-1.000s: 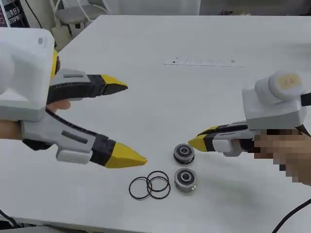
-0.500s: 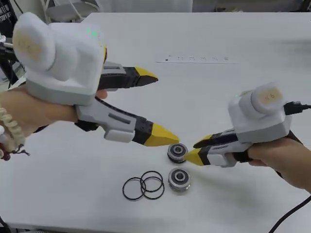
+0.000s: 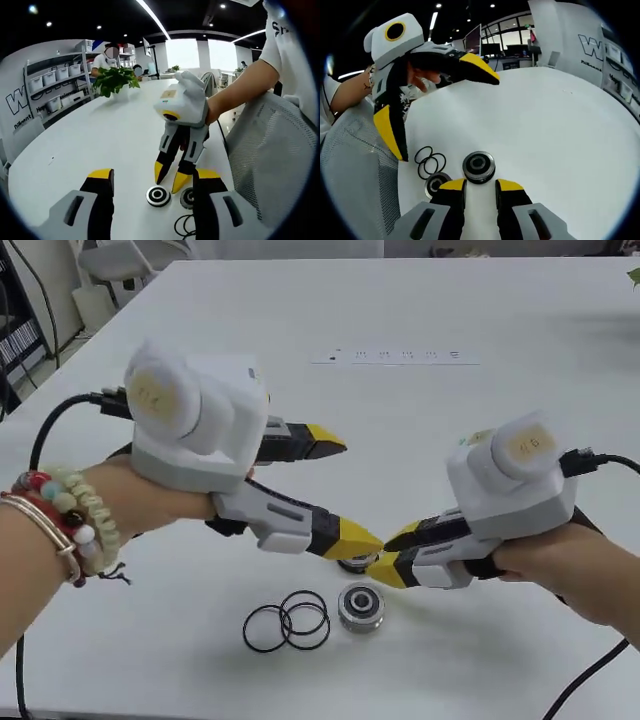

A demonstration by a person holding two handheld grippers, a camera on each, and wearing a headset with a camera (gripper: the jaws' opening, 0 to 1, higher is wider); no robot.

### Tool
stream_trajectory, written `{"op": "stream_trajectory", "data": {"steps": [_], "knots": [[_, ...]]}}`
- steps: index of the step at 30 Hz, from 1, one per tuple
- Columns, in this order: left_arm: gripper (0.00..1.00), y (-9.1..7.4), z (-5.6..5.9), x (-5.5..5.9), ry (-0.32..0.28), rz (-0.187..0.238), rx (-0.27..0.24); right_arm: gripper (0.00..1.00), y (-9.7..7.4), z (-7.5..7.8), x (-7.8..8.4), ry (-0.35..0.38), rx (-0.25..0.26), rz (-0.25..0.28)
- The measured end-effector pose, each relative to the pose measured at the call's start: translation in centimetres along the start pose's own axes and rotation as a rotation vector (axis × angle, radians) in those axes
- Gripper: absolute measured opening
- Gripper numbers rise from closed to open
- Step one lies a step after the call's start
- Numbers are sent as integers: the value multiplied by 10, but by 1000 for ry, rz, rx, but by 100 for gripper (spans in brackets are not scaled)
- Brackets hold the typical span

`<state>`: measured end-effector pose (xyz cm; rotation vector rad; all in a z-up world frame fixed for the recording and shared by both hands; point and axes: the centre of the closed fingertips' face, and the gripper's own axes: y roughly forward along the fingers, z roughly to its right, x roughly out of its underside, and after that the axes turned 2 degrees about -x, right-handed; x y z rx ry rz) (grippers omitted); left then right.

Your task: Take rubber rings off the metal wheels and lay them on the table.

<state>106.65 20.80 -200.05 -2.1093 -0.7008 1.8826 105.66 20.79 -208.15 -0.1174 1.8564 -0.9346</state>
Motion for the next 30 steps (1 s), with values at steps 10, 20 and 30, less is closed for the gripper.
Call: {"op": "stream_trajectory", "data": {"steps": [10,20,30], "knots": [[37,14,5,32,-43,-45,-24,20,2,0,-3,-24,5,9],[24,25,6,46,-106,-61,-47,19,4,1,-1,-40,17,4],[15,28,5,56,-127,-81,-67,17,6,2,0,-54,21,1]]}}
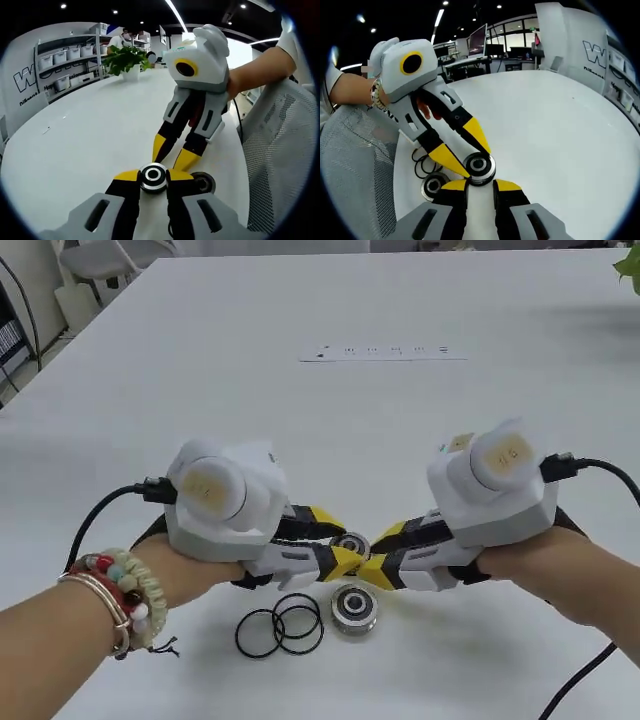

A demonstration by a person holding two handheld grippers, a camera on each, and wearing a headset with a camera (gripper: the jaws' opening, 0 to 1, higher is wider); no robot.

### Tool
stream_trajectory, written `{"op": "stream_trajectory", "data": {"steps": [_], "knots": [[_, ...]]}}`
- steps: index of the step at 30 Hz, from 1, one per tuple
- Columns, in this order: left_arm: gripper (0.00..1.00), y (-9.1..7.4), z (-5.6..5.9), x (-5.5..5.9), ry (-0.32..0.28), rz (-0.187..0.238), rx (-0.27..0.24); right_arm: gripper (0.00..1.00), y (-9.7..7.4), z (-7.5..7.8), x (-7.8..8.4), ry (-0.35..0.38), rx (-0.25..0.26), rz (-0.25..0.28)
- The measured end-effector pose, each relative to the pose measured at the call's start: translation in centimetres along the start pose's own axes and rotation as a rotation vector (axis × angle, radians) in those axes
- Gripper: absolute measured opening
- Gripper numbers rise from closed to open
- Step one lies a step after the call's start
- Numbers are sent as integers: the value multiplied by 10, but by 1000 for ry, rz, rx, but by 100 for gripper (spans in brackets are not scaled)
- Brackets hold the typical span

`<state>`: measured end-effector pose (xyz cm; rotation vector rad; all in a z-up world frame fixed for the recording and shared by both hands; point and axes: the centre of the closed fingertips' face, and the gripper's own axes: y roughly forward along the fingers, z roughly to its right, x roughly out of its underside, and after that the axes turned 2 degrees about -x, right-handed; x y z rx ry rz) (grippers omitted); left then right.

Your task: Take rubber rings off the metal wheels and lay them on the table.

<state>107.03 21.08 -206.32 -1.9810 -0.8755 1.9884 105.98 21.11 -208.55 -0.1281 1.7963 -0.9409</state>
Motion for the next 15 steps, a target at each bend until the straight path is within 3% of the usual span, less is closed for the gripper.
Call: {"op": "stream_trajectory", "data": {"steps": [7,15], "knots": [[11,2,1,1,-21,6,5,16,0,0,0,18,-5,3],[9,0,0,2,-45,15,4,14,0,-2,0,-14,-8,-9]]}}
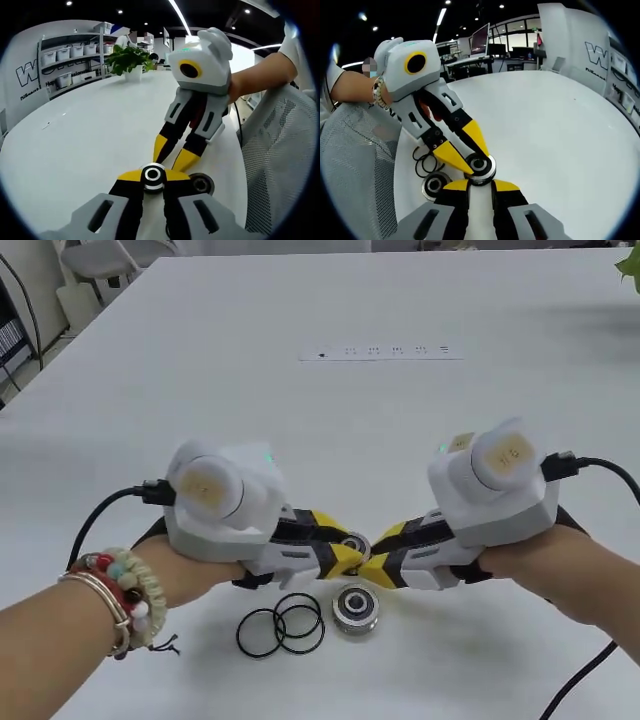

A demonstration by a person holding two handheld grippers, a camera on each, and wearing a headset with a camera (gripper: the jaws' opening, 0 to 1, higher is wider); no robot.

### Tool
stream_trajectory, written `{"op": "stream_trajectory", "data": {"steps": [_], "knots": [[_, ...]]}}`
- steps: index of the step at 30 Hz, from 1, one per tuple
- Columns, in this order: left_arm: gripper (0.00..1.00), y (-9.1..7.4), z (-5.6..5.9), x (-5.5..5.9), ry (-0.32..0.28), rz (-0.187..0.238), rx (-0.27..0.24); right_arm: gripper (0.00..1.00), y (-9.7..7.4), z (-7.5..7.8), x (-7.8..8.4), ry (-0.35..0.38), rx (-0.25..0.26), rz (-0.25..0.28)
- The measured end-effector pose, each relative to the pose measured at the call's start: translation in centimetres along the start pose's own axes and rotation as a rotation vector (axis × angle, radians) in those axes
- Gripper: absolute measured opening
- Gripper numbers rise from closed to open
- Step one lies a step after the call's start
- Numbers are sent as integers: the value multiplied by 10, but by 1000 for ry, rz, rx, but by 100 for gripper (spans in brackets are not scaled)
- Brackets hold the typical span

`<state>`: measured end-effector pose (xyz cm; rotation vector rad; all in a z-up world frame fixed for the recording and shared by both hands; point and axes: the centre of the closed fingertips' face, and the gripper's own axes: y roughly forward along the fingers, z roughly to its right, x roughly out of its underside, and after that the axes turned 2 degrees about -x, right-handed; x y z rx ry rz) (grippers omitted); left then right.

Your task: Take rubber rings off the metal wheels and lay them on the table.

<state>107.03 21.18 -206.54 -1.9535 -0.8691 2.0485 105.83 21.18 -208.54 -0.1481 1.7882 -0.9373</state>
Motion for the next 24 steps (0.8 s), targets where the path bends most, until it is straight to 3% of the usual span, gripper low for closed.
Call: {"op": "stream_trajectory", "data": {"steps": [7,10,17,22,24], "knots": [[9,-2,1,-1,14,8,-3,10,-1,0,1,-10,0,-7],[9,-3,1,0,12,10,-3,1,-2,3,1,-25,11,-7],[9,-3,0,-1,15,13,-8,0,0,5,1,-8,21,-9],[8,-4,-1,0,23,14,-11,0,0,11,2,206,33,3],[8,-4,-1,0,23,15,-12,0,0,12,2,249,25,17]]}}
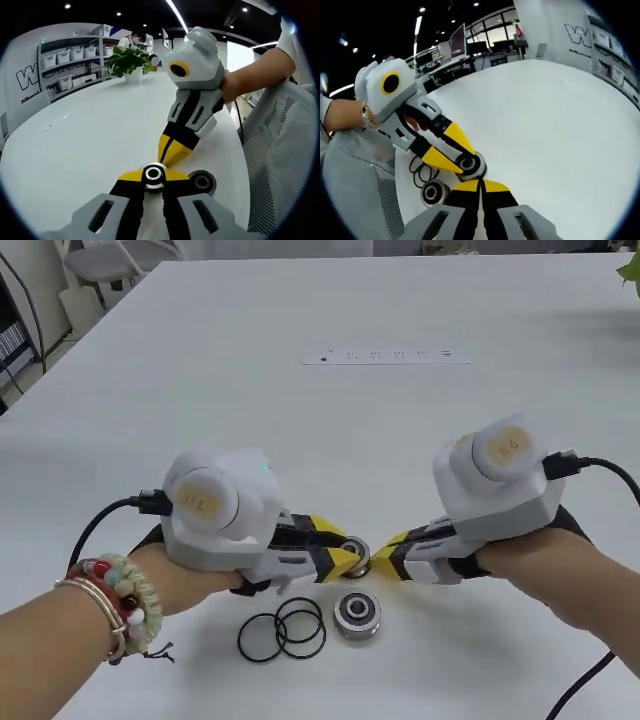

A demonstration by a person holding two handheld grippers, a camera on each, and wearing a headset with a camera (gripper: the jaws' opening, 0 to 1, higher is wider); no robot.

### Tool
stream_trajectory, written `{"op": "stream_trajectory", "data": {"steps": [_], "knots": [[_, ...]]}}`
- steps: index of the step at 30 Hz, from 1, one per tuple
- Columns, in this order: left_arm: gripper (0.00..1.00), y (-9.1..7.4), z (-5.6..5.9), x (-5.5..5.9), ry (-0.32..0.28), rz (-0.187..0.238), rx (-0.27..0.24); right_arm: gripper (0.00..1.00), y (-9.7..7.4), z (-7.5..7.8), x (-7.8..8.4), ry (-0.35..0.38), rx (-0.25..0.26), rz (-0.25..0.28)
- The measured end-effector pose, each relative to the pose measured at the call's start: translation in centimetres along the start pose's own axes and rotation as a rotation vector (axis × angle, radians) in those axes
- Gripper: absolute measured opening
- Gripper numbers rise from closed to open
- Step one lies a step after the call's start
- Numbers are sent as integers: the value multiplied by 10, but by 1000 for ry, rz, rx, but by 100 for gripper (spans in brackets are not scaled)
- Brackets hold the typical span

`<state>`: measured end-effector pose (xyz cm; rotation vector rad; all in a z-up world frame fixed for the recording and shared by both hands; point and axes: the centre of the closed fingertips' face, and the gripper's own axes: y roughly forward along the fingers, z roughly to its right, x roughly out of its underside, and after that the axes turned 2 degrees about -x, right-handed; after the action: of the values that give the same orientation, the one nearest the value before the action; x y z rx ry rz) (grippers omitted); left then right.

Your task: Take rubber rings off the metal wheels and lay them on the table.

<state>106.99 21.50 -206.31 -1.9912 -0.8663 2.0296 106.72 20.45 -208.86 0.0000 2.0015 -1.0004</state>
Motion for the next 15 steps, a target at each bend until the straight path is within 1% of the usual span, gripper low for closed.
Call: {"op": "stream_trajectory", "data": {"steps": [1,2,3,4,5,10,12,13,14,15], "knots": [[8,0,-1,0,1,0,-2,0,0,0,0,73,-9,10],[8,0,-1,0,1,0,-3,0,-1,0,0,104,-15,16],[8,0,-1,0,2,1,-4,0,-2,0,-1,154,-24,27],[8,0,-1,0,2,1,-4,0,-2,0,-1,181,-26,32],[8,0,-1,0,3,2,-5,0,-3,0,-1,199,-28,37],[8,0,-1,0,8,4,-6,0,-3,-2,-1,213,-19,31],[8,0,-1,0,8,6,-6,0,-4,-3,-1,235,-21,38],[8,0,-1,0,8,7,-6,0,-4,-4,-1,252,-27,41],[8,0,-1,0,6,9,-5,0,-5,-4,0,290,-37,43],[8,0,-1,0,4,10,-4,0,-6,-4,0,300,-39,43]]}}
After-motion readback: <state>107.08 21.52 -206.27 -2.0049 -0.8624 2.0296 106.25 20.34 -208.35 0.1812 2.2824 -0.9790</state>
